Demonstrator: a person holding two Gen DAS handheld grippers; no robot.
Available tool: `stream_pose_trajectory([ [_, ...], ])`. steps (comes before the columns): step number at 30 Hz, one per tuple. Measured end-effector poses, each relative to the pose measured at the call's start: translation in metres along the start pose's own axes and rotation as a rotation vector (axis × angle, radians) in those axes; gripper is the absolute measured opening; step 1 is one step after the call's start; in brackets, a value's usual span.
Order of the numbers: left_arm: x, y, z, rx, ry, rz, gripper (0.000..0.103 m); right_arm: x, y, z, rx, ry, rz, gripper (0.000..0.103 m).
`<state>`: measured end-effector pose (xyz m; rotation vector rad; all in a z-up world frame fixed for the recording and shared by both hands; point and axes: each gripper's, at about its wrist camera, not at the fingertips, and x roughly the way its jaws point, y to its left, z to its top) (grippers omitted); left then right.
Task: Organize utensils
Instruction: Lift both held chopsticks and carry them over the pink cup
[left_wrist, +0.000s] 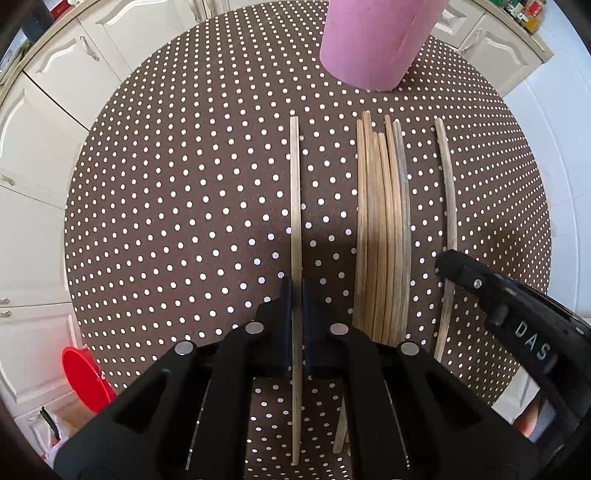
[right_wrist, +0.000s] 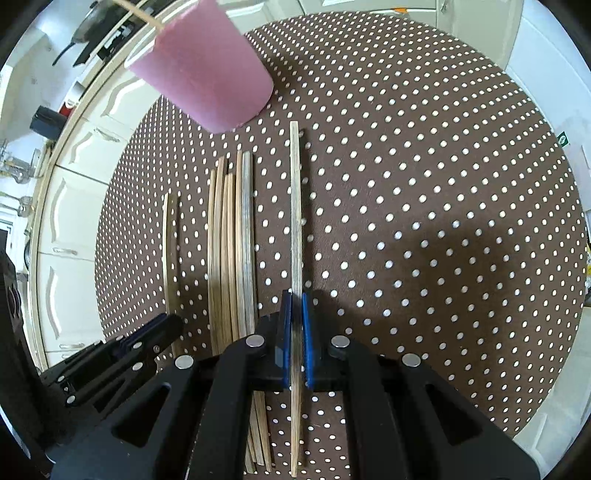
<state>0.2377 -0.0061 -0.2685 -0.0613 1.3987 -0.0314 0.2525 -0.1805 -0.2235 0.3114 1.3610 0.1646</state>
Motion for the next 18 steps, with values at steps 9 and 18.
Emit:
stream_pose_trajectory([
  [9, -0.034, 0.011, 0.017, -0.014, -0.071, -0.017, 0.006, -0.038, -0.009, 0.014, 0.013, -0.121, 0.047, 0.005],
  [18, -0.076, 0.015, 0.039, -0.004, -0.181, -0.035, 0.006, -0.083, -0.015, 0.035, 0.034, -0.28, 0.102, 0.005],
])
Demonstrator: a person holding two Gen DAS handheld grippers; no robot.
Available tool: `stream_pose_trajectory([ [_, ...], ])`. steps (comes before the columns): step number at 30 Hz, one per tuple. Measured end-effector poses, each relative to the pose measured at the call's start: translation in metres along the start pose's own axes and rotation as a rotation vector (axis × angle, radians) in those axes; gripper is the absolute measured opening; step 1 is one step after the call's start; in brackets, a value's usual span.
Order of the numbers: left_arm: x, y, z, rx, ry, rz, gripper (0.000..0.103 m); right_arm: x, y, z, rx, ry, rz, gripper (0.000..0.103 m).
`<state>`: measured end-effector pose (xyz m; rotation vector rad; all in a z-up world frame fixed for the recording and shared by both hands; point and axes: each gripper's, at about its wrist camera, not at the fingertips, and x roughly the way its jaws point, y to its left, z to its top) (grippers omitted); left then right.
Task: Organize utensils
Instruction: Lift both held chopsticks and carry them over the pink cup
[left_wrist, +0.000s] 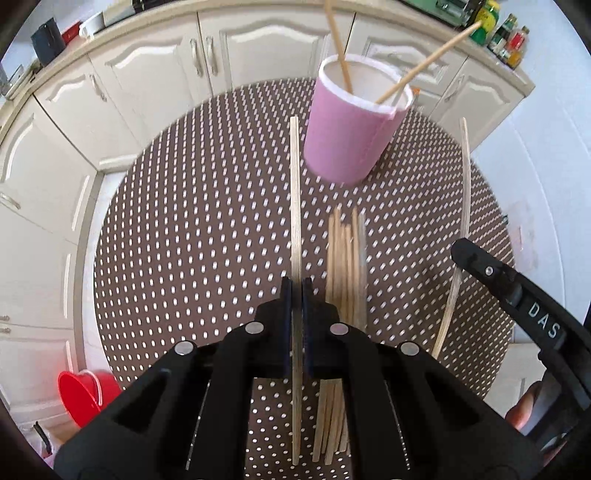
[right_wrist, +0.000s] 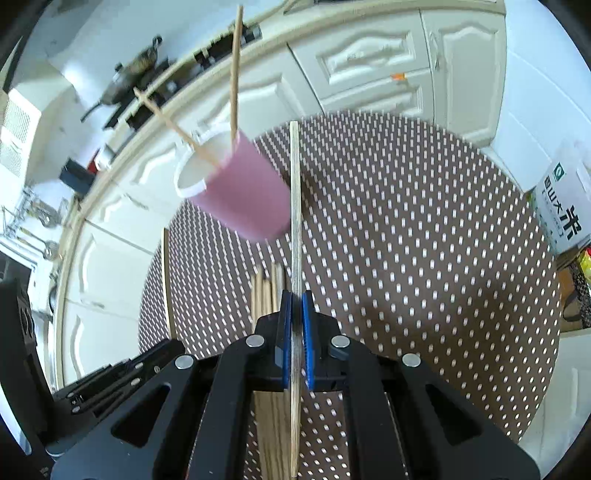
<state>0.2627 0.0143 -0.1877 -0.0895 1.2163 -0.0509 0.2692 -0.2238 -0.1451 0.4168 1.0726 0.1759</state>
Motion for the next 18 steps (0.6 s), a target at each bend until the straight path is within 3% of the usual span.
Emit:
stream_pose_trajectory([
  [7, -0.033, 0.005, 0.024, -0.007, -0.093, -0.024, 0.006, -0.023, 0.007, 0.023, 0.029, -0.135, 0.029, 0.005],
  [18, -0.072, -0.008, 0.063, -0.031, -0.214, -0.049, 0.006, -0.039, 0.023, 0.062, 0.049, -0.274, 0.051, 0.005],
])
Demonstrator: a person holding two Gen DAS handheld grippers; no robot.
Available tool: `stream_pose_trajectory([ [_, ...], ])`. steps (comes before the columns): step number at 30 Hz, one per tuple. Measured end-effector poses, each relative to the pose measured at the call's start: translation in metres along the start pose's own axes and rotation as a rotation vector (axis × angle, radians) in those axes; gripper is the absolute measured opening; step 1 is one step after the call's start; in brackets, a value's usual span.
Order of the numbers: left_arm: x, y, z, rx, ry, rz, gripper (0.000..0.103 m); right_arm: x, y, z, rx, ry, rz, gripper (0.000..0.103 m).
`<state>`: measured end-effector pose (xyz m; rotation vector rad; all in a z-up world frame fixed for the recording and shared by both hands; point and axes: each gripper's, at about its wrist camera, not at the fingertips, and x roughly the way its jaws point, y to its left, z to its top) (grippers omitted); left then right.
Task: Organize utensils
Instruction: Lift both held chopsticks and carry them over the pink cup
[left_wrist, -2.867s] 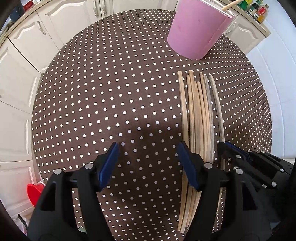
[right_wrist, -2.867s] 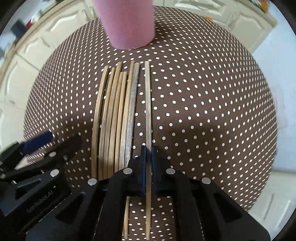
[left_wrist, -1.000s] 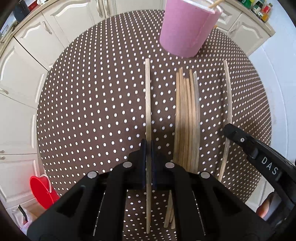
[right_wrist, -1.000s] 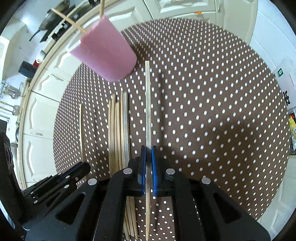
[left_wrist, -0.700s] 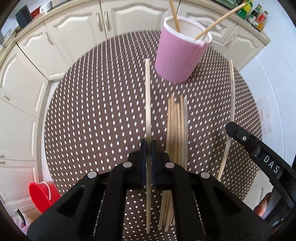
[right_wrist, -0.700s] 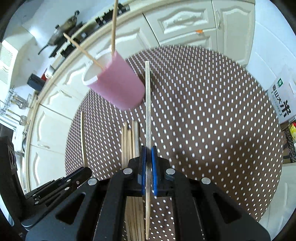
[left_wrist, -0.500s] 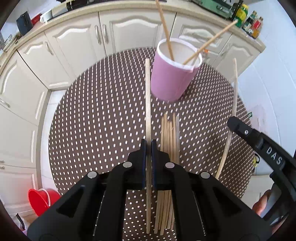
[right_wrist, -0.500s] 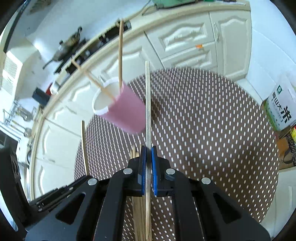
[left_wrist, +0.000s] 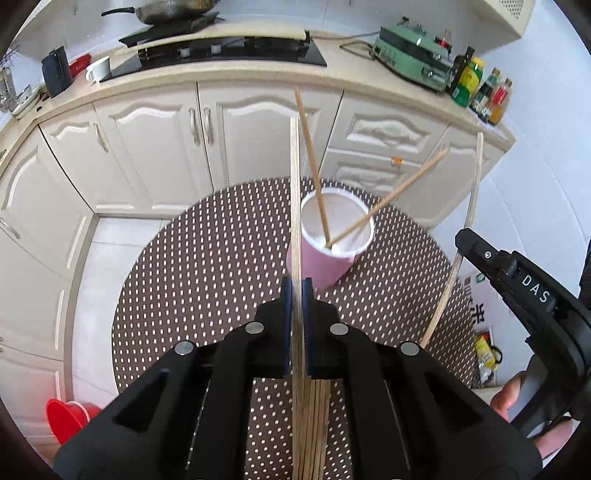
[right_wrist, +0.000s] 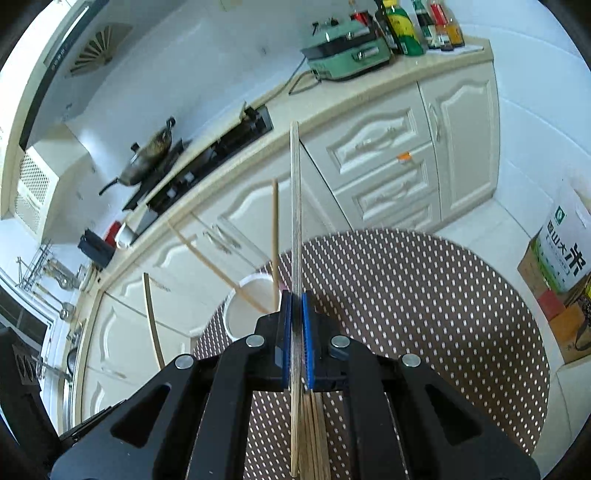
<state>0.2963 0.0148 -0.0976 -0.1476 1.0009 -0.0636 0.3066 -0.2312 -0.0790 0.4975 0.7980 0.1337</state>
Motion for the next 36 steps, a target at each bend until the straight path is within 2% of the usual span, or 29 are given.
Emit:
stream_pose_trajectory([
  [13, -0.013, 0.006, 0.057, -0.1, -0.141, -0.057, 0.006, 0.007, 0.017, 0.038, 0.047, -0.138, 0.0, 0.005],
  [23, -0.004, 0.016, 0.093, -0.213, -0.251, -0.088, 0.006, 0.023, 0.012, 0.043, 0.14, -0.213, -0.048, 0.005],
  [30, 0.015, 0.017, 0.107, -0.25, -0.302, -0.052, 0.006, 0.037, 0.003, 0.041, 0.229, -0.284, -0.067, 0.005],
  [36, 0.036, 0.019, 0.11, -0.259, -0.331, -0.046, 0.006, 0.051, 0.007, 0.039, 0.213, -0.328, -0.083, 0.005],
])
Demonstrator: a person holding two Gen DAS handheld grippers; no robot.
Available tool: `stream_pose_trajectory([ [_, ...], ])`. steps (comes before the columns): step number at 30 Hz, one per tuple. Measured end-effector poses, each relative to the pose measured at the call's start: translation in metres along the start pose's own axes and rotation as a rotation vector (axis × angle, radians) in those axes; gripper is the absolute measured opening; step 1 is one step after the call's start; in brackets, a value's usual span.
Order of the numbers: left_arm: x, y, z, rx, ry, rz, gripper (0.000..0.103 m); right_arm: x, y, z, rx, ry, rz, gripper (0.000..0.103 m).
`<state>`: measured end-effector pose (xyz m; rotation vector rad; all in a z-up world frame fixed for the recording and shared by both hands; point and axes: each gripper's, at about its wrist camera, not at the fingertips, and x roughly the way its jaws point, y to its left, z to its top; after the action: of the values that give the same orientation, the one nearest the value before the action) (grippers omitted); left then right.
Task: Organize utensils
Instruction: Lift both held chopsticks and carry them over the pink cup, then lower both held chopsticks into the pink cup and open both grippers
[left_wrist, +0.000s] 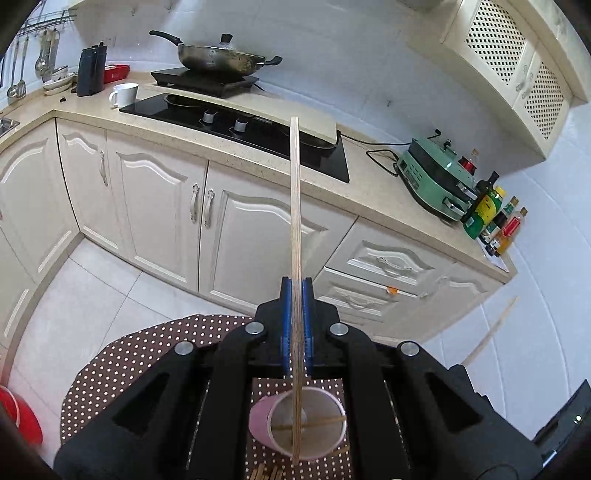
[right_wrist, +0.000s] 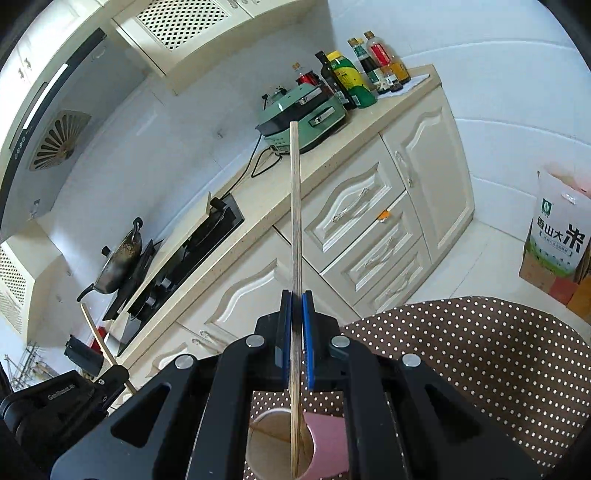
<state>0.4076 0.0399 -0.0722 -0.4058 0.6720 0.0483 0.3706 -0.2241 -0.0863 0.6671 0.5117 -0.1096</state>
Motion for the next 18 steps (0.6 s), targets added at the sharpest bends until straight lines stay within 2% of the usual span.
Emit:
stream_pose_trajectory([
  [5, 0.015, 0.001, -0.012, 0.034, -0.015, -0.033, 0.006, 0.009, -0.003, -0.01, -0.004, -0.003, 0.001, 0.005],
  [11, 0.026, 0.013, -0.031, 0.051, -0.028, -0.051, 0.006, 0.012, -0.001, -0.024, -0.082, -0.003, 0.0, 0.005],
  [18, 0.028, 0.017, -0.05, 0.09, -0.012, -0.065, 0.006, 0.014, 0.003, -0.041, -0.142, 0.041, 0.01, 0.005],
])
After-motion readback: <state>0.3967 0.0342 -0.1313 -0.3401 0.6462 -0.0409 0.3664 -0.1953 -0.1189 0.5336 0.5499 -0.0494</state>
